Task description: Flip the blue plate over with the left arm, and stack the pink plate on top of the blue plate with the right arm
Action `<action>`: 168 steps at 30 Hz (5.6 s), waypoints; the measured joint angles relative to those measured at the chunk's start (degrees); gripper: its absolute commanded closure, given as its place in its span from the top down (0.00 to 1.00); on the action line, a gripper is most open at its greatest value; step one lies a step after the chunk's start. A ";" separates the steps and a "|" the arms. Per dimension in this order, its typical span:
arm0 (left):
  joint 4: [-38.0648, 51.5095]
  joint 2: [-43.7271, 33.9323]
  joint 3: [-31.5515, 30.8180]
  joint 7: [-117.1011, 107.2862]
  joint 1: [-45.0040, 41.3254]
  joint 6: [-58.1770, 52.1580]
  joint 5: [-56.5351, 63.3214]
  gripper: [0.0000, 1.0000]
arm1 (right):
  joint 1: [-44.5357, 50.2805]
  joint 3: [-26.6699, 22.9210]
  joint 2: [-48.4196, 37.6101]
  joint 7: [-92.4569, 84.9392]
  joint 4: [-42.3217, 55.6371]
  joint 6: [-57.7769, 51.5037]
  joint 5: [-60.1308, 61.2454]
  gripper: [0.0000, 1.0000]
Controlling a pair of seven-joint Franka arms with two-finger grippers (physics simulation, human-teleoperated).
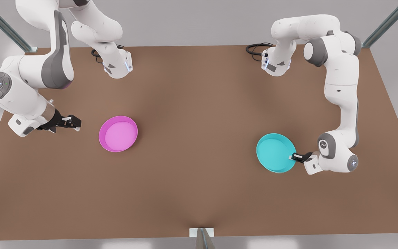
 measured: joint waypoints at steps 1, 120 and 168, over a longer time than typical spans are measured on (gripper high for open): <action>0.34 -0.45 0.00 -1.19 -0.29 -0.84 0.17 0.21 | -0.03 0.00 0.00 -0.07 0.00 -0.05 0.00 1.00; 12.89 -24.11 -0.96 -45.58 -18.33 -29.16 23.57 1.00 | -0.85 -9.40 9.61 -29.49 -32.97 31.10 24.79 1.00; 12.54 -21.56 -0.96 -45.45 -18.33 -30.75 22.93 1.00 | -0.24 -11.25 20.03 -44.55 -32.92 33.49 33.22 0.21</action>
